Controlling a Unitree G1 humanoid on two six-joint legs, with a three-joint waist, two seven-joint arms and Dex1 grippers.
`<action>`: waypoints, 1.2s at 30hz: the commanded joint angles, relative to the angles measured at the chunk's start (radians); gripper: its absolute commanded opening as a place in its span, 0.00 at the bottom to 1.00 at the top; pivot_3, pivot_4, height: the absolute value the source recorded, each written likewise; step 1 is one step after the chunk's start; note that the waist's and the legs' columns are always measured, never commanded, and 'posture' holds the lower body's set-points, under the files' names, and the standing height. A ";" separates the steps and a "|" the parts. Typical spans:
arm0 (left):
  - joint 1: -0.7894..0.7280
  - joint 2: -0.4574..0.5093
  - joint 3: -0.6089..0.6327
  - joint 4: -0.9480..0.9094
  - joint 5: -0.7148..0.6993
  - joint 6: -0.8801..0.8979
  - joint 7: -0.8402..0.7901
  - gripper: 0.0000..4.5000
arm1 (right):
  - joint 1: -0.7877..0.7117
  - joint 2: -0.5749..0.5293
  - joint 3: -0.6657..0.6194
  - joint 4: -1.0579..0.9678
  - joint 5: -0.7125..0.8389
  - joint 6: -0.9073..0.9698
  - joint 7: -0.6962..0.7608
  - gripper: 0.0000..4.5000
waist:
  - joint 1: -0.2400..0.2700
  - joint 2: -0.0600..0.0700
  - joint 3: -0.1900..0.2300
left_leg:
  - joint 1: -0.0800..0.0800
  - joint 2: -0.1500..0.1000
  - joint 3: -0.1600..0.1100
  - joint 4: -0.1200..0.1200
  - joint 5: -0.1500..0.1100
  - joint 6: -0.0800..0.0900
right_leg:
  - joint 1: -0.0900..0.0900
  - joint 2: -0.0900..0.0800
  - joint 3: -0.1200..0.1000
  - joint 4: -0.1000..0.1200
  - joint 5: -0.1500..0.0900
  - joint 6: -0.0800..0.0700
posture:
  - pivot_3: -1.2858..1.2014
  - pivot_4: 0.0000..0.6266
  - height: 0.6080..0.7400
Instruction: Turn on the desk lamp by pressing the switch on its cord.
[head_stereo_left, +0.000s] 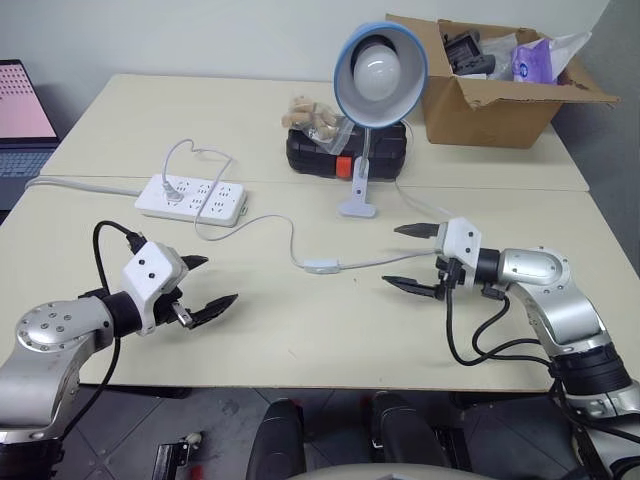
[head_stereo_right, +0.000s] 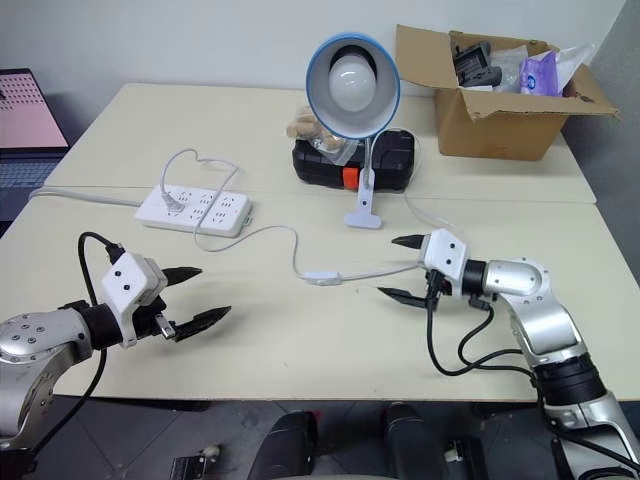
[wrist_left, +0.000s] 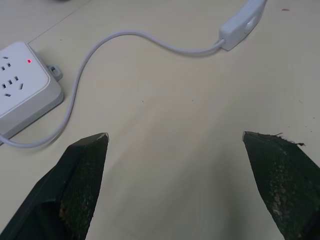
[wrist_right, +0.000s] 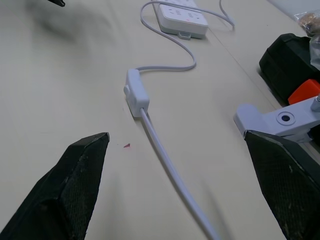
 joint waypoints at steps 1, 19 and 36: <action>-0.021 0.007 0.028 -0.015 -0.037 -0.007 -0.028 0.99 | -0.014 -0.012 -0.027 -0.025 0.018 -0.001 0.012 1.00 | 0.000 0.000 0.000 | 0.000 0.000 0.000 0.000 0.000 0.000 | 0.000 0.000 0.000 0.000 0.000 0.000 | 0.52 0.24 1.00; -0.019 -0.003 0.011 -0.011 -0.010 -0.119 -0.061 0.99 | -0.008 -0.005 -0.014 -0.050 0.032 0.058 0.027 1.00 | 0.000 0.000 0.000 | 0.000 0.000 0.000 0.000 0.000 0.000 | 0.000 0.000 0.000 0.000 0.000 0.001 | 0.52 0.24 1.00; -0.003 0.017 0.006 -0.002 -0.009 -0.168 -0.136 0.99 | -0.048 0.004 0.032 -0.114 0.047 0.195 0.030 1.00 | -0.001 0.000 0.000 | 0.000 0.000 0.000 0.000 0.000 0.000 | 0.000 0.000 0.000 0.000 0.000 0.001 | 0.52 0.24 1.00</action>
